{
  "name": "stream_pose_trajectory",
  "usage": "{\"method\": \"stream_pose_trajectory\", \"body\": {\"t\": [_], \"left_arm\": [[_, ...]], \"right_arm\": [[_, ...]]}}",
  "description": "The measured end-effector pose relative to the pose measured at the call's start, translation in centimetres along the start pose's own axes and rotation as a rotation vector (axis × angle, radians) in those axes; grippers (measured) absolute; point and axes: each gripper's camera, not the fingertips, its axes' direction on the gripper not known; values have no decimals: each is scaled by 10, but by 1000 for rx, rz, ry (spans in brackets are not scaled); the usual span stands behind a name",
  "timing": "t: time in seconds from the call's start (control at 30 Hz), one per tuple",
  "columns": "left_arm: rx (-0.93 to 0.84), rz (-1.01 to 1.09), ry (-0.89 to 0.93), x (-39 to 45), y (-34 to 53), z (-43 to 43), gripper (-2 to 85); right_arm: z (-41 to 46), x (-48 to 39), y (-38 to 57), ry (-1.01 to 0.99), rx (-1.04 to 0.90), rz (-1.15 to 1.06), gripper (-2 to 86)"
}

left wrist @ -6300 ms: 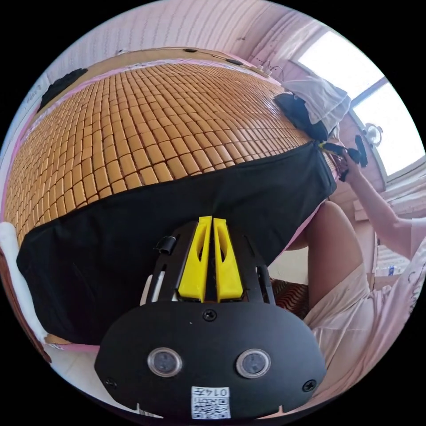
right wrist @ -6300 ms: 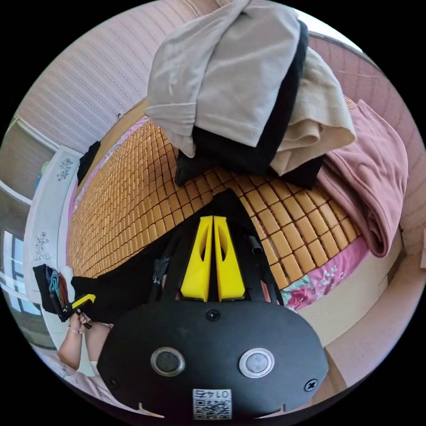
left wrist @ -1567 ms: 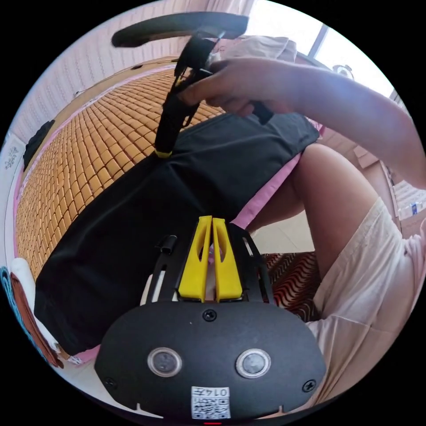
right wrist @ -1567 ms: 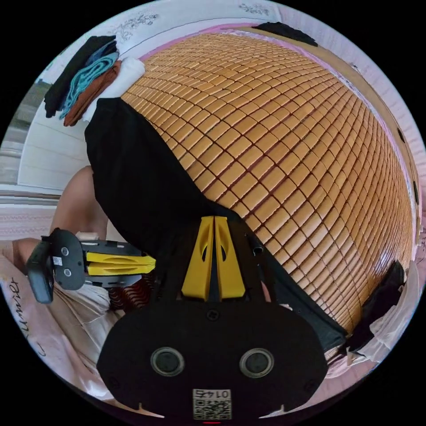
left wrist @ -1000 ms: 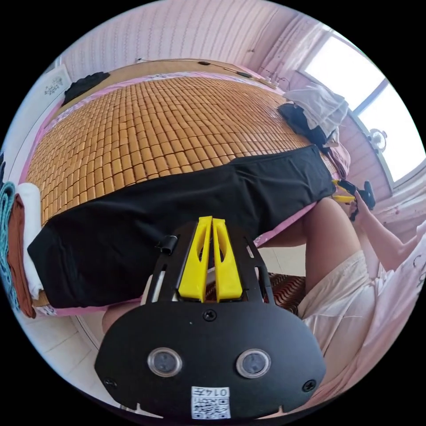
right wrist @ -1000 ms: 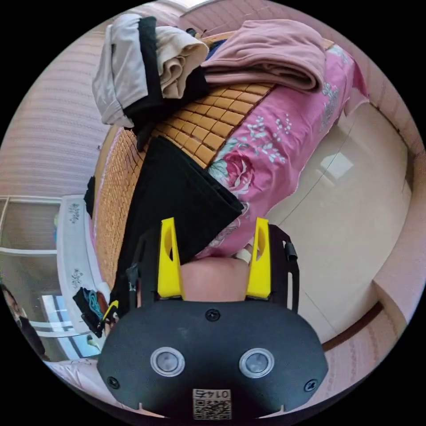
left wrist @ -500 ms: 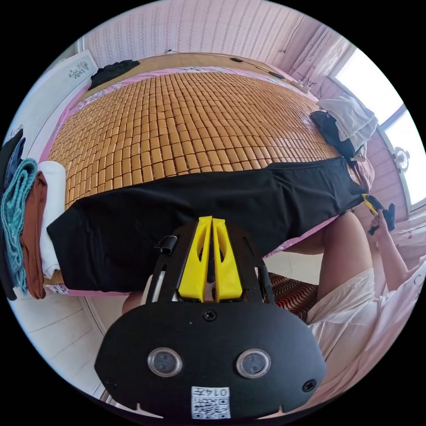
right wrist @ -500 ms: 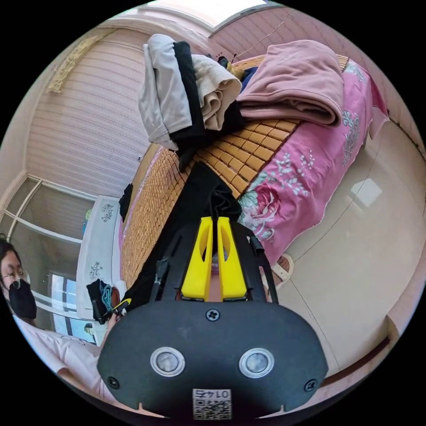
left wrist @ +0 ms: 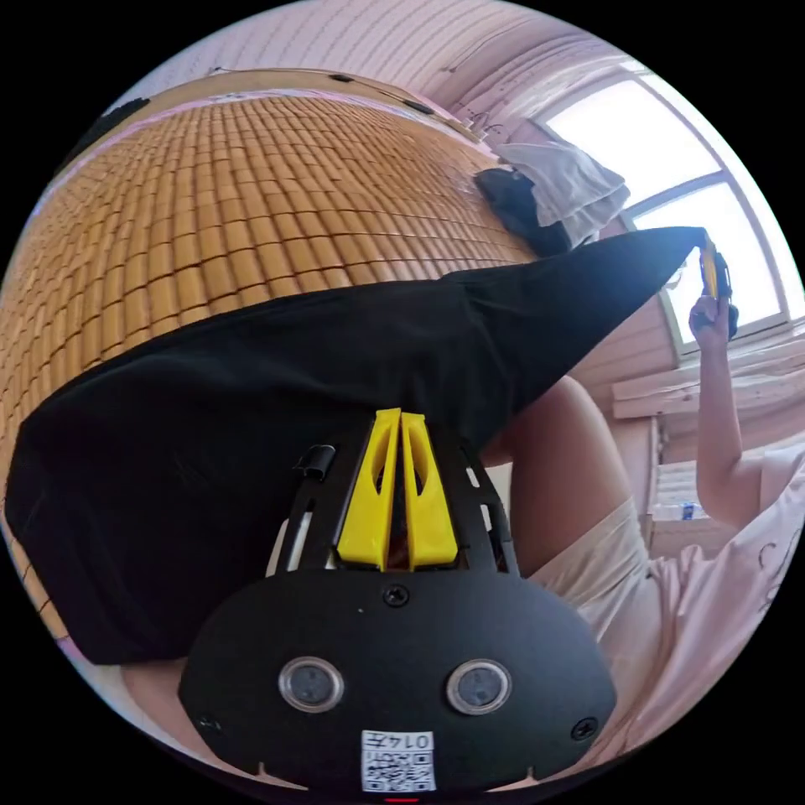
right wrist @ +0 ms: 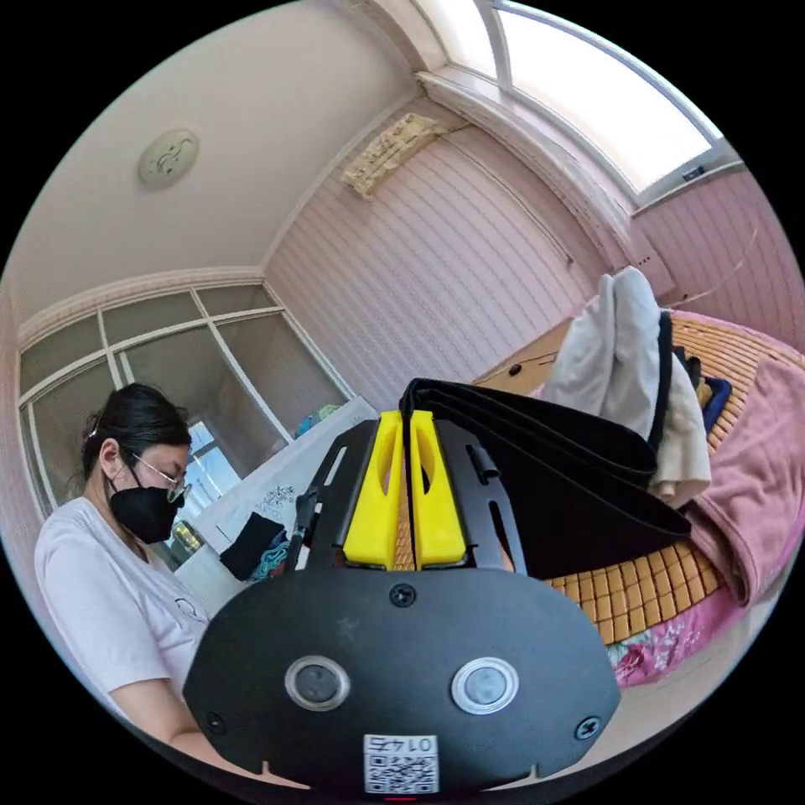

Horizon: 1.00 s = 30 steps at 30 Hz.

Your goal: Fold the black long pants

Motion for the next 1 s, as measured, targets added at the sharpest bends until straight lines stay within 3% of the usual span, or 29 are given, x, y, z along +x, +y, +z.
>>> {"method": "stream_pose_trajectory", "body": {"t": [0.1,0.17,0.27,0.37,0.47,0.6,0.73,0.83,0.9,1.0], "left_arm": [[105,-12,118,5,-7,-4,-10],[194,-41,139,-6,2,-32,-10],[264,-102,54,-32,29,-76,-10],[250,-181,-60,-61,60,-104,-10],[222,-251,-86,-79,82,-114,-9],[211,-232,-30,-76,86,-104,-7],[166,-126,21,-54,66,-77,14],[159,-109,31,-50,58,-65,28],[155,-130,24,-54,56,-61,28],[152,-149,47,-60,53,-59,25]], "right_arm": [[94,-63,4,-184,-285,-144,9],[193,-106,57,-279,-681,-193,12],[294,-143,180,-217,-1145,-263,21],[343,-160,285,-123,-1426,-315,44],[362,-168,319,-133,-1476,-260,82],[382,-173,317,-113,-1391,-226,80],[418,-199,329,28,-1267,-422,89],[451,-218,368,32,-1355,-529,99],[467,-223,390,142,-1390,-616,70],[473,-235,392,130,-1331,-652,12]]}}
